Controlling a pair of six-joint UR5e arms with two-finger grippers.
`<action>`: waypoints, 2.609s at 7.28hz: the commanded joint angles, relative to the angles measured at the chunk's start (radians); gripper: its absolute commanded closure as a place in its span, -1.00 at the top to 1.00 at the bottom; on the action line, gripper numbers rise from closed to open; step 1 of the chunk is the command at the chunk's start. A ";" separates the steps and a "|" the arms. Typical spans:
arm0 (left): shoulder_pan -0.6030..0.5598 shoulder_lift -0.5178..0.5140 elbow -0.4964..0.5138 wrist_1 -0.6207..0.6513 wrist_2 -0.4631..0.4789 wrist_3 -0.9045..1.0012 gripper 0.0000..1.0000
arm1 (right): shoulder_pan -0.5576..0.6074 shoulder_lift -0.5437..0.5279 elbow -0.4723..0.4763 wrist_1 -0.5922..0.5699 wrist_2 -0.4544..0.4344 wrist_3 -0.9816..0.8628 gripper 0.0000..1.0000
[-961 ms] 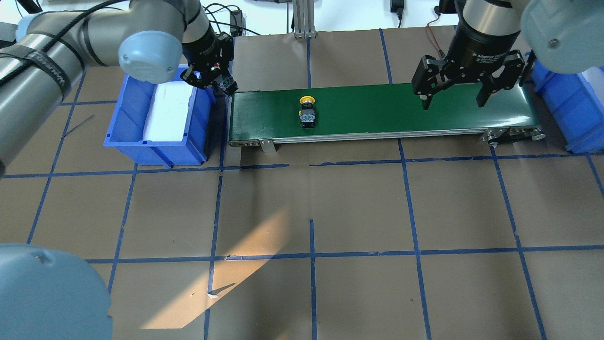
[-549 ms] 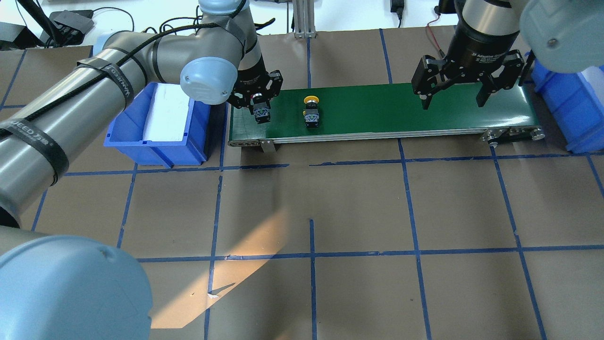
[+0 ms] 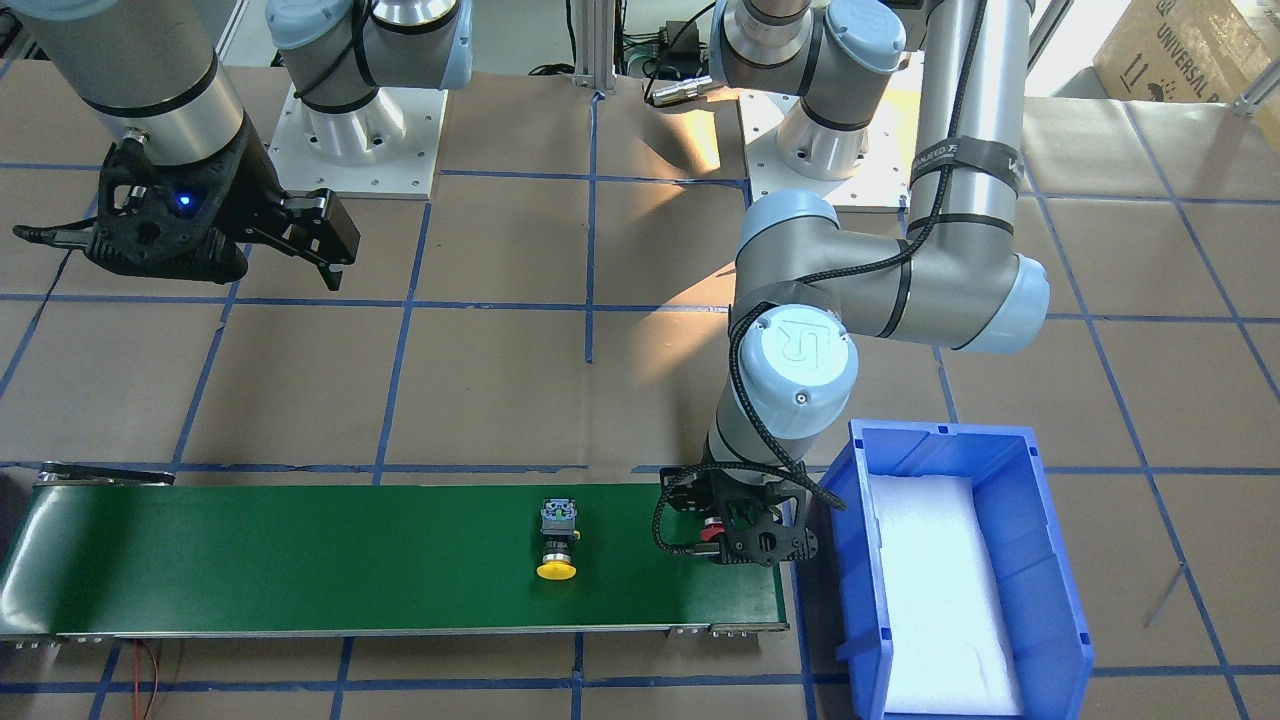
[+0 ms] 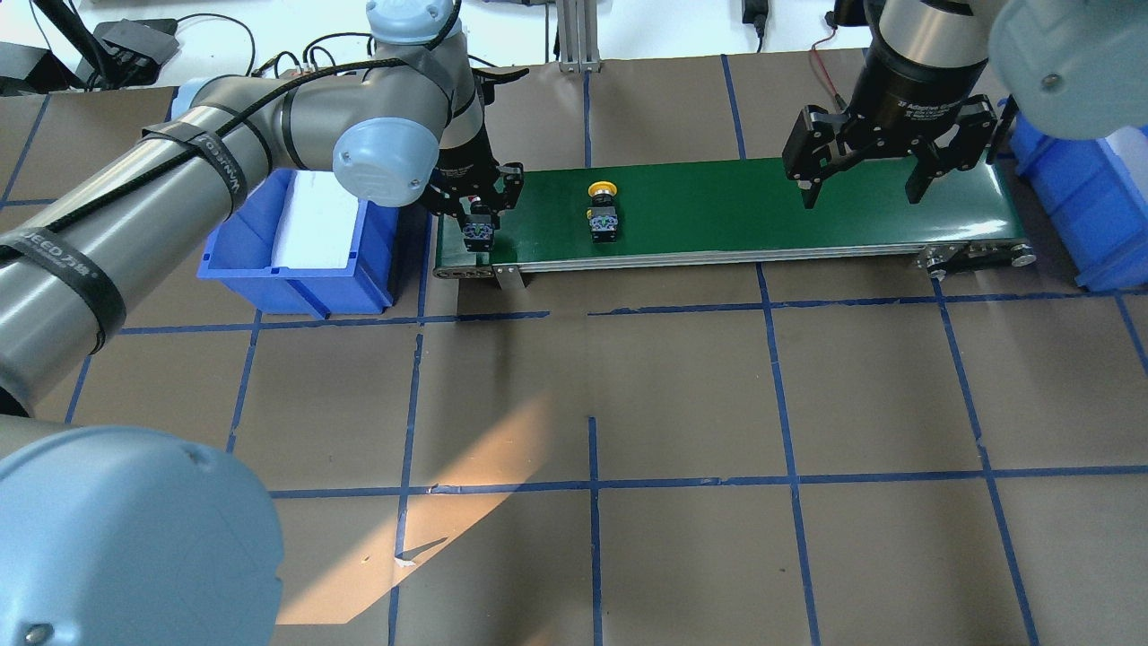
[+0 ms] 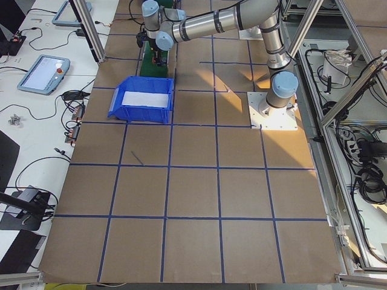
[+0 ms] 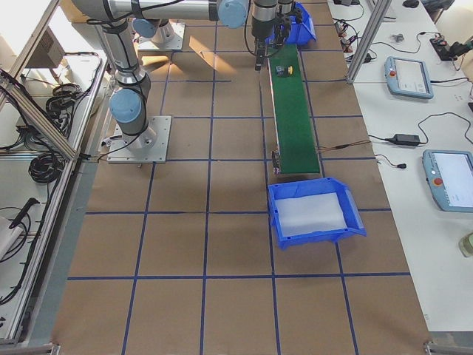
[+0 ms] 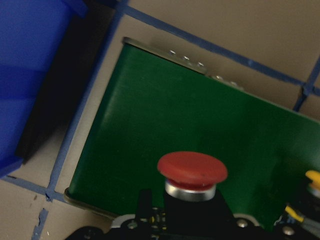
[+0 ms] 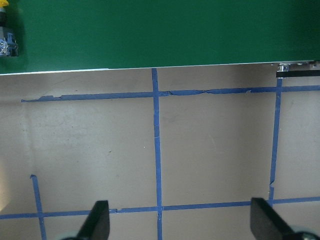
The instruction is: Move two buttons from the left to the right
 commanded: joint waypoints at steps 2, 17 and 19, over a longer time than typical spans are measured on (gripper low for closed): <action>0.012 -0.014 0.003 0.001 -0.001 0.022 -0.77 | 0.000 0.001 -0.001 0.000 0.000 0.000 1.00; 0.089 0.496 -0.202 -0.229 0.033 0.113 1.00 | 0.000 0.001 0.002 0.002 0.000 0.000 1.00; 0.120 0.577 -0.220 -0.292 0.019 0.204 1.00 | 0.000 0.000 0.002 0.002 0.000 0.000 1.00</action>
